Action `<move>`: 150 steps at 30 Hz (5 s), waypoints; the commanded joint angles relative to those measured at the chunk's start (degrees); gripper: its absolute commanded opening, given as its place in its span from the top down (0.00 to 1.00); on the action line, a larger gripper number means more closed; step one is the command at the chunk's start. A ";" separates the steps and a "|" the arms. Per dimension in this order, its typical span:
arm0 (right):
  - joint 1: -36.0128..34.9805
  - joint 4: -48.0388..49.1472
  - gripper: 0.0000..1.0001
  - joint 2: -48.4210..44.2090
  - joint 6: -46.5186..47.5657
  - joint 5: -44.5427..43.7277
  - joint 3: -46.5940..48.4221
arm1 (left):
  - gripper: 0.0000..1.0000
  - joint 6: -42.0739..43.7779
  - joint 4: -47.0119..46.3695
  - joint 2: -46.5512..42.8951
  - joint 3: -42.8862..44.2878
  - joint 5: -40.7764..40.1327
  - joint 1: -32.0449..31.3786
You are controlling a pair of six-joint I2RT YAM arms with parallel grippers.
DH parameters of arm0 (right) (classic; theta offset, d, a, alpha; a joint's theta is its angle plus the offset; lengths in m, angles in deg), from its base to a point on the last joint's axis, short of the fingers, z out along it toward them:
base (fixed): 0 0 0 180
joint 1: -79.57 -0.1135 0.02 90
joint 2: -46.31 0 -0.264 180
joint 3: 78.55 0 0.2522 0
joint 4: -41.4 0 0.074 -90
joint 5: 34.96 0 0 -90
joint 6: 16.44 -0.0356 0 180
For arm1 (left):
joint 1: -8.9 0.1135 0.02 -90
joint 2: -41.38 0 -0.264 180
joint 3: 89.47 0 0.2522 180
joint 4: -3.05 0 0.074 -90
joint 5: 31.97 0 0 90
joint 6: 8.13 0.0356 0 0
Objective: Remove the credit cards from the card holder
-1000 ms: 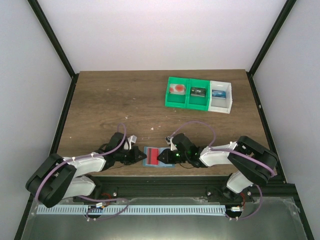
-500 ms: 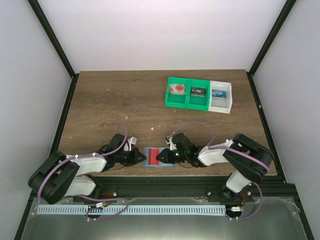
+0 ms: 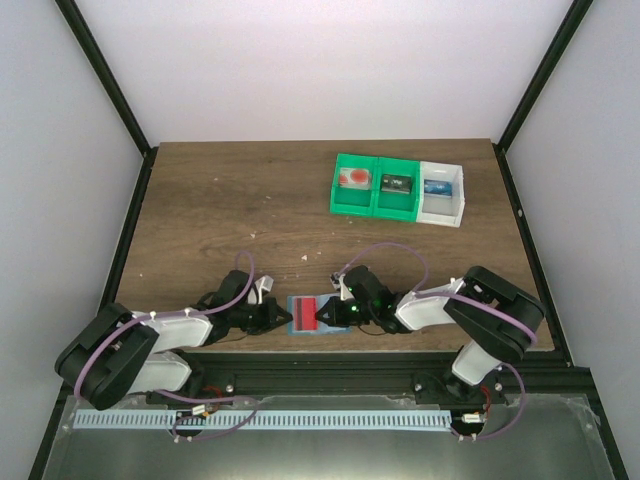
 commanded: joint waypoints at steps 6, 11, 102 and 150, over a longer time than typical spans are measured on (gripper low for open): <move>1.66 -0.89 1.00 -2.78 1.40 -0.53 -1.63 | 1.00 1.21 0.28 0.96 -1.63 -2.49 -0.32; 2.22 -1.63 1.00 -3.90 1.62 -0.10 -2.41 | 1.00 1.12 1.17 0.47 -1.74 -3.10 -0.31; 4.20 -22.91 1.00 -28.06 21.24 -18.46 4.91 | 0.68 5.28 17.13 -4.31 20.84 -0.68 -0.22; -16.18 8.08 0.99 -31.71 93.68 -44.94 -3.25 | 0.83 -32.23 -4.80 -21.11 14.26 15.07 5.66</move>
